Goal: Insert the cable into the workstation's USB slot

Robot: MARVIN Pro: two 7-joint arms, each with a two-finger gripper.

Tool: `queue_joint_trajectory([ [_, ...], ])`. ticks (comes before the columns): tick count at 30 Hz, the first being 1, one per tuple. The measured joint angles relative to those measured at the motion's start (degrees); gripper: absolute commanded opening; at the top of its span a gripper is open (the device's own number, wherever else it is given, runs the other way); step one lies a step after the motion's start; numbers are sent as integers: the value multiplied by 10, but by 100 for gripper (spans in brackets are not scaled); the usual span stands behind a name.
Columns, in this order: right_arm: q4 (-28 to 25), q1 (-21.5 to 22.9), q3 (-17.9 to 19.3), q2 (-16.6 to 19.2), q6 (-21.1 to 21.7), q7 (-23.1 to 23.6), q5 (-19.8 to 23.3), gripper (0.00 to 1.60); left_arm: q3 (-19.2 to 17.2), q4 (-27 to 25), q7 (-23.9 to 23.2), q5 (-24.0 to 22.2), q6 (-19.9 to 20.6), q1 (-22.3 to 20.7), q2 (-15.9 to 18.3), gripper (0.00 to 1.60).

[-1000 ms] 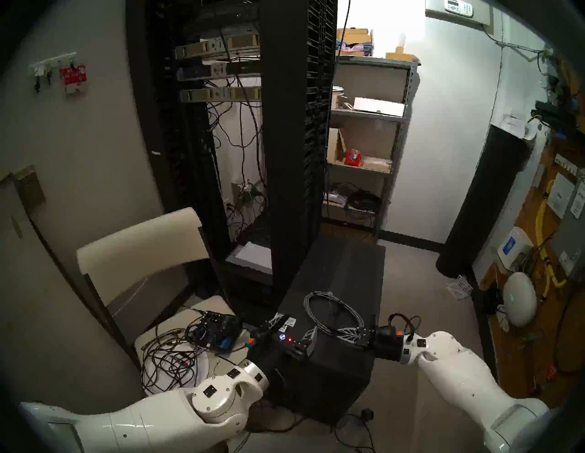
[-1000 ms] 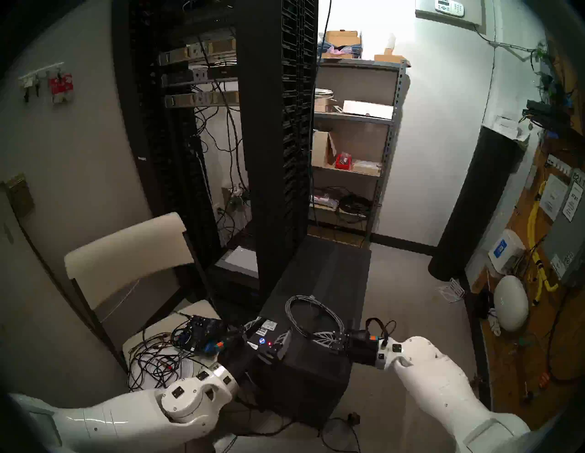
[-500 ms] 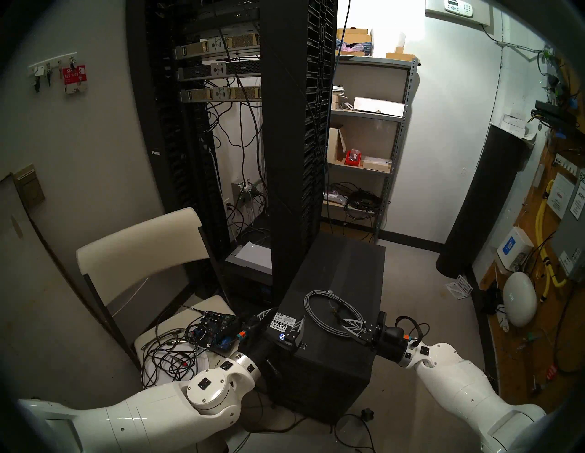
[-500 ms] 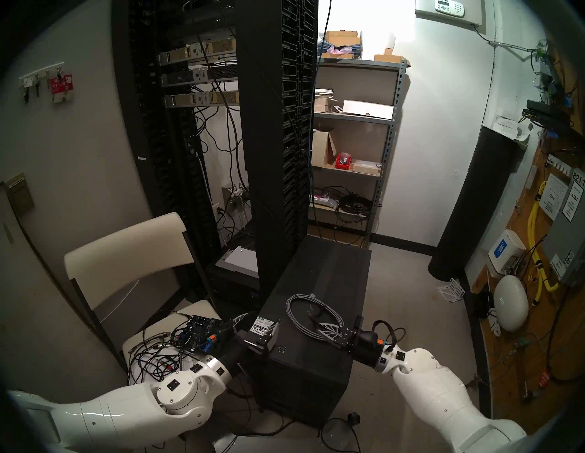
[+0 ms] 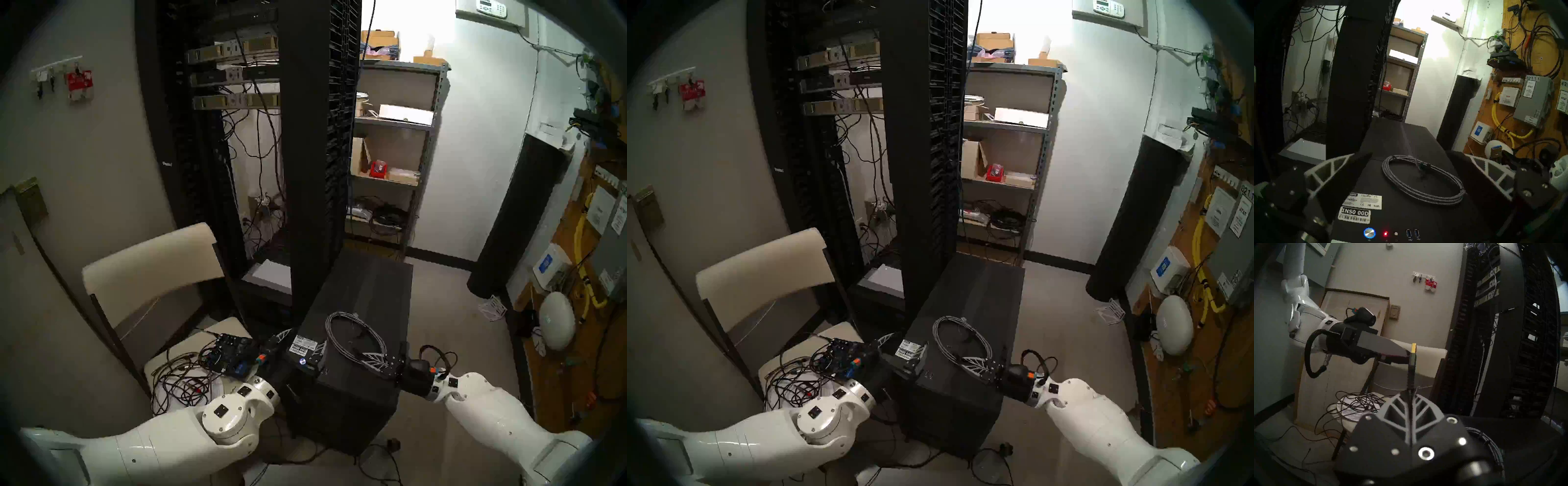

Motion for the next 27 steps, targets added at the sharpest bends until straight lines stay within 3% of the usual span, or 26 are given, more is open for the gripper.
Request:
queue_joint_trajectory([
  [7, -10, 8, -2, 18, 38, 9, -21, 0, 0, 3, -3, 71, -16, -8, 14, 160],
  [16, -13, 27, 7, 32, 100, 24, -15, 0, 1, 28, 12, 182, -61, -10, 26, 160],
  [27, -15, 59, 6, 35, 187, 57, -4, 0, 13, 71, 50, 363, -126, -11, 14, 160],
])
